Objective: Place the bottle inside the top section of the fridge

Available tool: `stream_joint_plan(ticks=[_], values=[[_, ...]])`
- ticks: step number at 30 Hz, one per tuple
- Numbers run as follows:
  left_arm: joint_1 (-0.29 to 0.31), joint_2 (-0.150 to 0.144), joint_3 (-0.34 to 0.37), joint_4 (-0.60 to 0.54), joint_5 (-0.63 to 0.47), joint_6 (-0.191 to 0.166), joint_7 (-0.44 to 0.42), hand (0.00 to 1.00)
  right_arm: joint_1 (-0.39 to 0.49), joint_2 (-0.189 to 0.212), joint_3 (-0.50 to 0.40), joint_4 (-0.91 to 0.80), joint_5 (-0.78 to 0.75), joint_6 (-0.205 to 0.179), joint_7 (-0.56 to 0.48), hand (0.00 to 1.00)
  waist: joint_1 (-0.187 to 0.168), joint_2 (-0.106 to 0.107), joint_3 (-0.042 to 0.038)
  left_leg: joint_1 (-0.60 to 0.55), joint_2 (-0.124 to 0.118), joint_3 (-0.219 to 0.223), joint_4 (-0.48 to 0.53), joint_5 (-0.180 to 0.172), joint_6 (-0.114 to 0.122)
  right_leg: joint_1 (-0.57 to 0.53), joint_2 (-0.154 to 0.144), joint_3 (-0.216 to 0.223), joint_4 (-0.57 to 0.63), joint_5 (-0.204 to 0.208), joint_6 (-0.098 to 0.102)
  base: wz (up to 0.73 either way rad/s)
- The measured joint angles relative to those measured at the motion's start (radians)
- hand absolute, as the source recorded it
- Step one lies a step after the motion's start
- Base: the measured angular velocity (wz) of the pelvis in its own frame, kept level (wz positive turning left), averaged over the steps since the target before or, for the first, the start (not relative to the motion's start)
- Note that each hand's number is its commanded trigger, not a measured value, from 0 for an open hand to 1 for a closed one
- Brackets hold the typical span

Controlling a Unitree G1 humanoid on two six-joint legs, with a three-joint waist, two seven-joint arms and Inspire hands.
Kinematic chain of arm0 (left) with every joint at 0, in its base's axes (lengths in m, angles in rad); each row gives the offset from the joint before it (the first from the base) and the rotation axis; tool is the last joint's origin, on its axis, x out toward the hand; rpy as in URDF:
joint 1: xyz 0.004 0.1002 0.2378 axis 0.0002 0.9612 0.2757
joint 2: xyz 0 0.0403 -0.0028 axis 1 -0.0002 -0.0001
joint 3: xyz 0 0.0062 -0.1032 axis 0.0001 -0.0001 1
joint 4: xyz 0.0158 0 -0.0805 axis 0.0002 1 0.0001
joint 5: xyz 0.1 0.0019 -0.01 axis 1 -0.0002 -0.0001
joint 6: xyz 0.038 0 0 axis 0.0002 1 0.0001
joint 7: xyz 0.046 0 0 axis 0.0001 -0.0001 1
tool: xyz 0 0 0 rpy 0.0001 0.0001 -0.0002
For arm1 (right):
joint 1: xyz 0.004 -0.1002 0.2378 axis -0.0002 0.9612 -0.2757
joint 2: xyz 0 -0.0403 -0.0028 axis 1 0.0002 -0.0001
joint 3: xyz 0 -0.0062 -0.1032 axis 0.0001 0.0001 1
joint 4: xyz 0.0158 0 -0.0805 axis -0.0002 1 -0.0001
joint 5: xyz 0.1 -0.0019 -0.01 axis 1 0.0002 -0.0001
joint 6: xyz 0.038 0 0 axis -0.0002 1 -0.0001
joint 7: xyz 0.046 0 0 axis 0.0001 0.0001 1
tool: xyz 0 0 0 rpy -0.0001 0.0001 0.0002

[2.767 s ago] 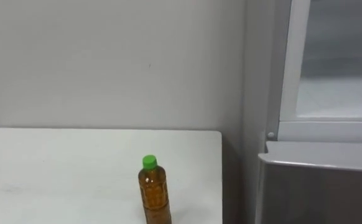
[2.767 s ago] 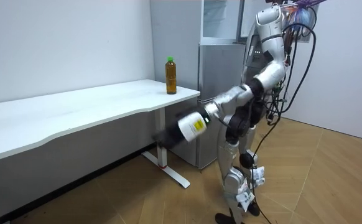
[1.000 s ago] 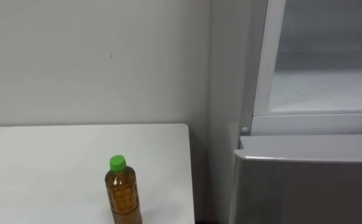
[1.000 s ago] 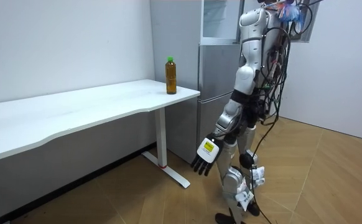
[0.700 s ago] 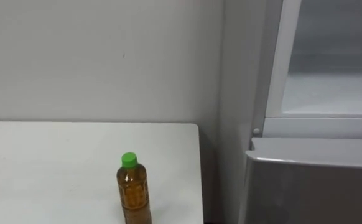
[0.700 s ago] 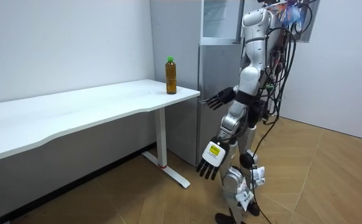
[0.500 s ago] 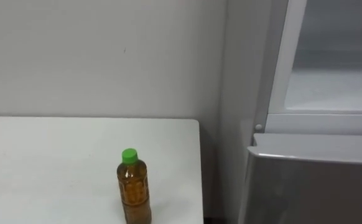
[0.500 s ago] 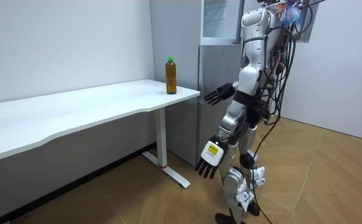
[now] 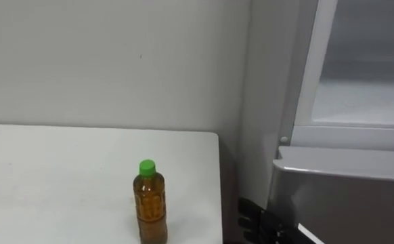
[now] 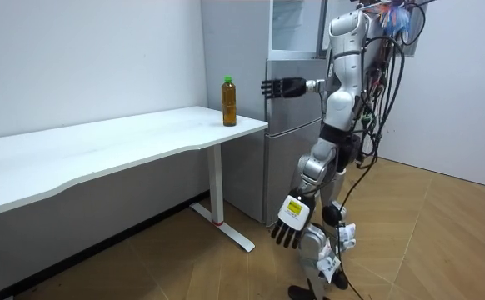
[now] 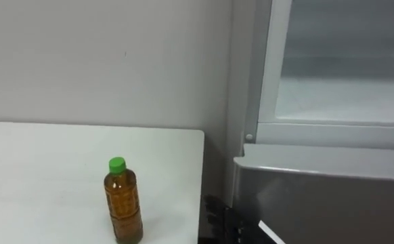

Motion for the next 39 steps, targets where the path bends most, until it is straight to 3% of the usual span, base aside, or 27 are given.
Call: stream_joint_plan(ticks=[13,20,31,39], values=[[-0.009,0.0,-0.011,-0.001,0.018,0.029,-0.019,0.0,-0.082,0.002,-0.008,-0.084,0.007,0.0,0.01,0.0,0.003,-0.007,0.0022,-0.017,0.001,0.003,0.001,0.0,0.001,-0.021,0.0,0.002,0.001,0.007,0.0,0.0],[-0.024,0.001,-0.01,0.001,0.018,0.029,-0.019,0.0,-0.149,0.012,-0.008,-0.105,0.006,0.0,-0.004,0.0,0.023,-0.008,0.0027,-0.017,0.0,0.002,0.0,0.0,0.001,-0.018,0.0,0.001,0.0,0.008,0.0,0.0],[-0.028,0.003,-0.01,-0.01,0.02,0.029,-0.013,0.0,-0.153,0.017,0.009,-0.105,0.013,-0.001,-0.087,0.0,0.052,-0.008,0.0091,-0.022,0.0,-0.017,0.0,0.0,0.001,-0.012,-0.001,-0.018,0.005,0.008,0.0,0.03],[-0.046,0.004,-0.01,-0.01,0.018,0.029,-0.018,0.0,-0.153,0.018,0.085,-0.093,0.024,-0.002,-0.111,0.0,0.072,-0.006,0.0117,-0.024,0.0,-0.041,0.011,-0.003,0.005,0.007,-0.001,-0.034,-0.002,0.008,0.0,0.09]])
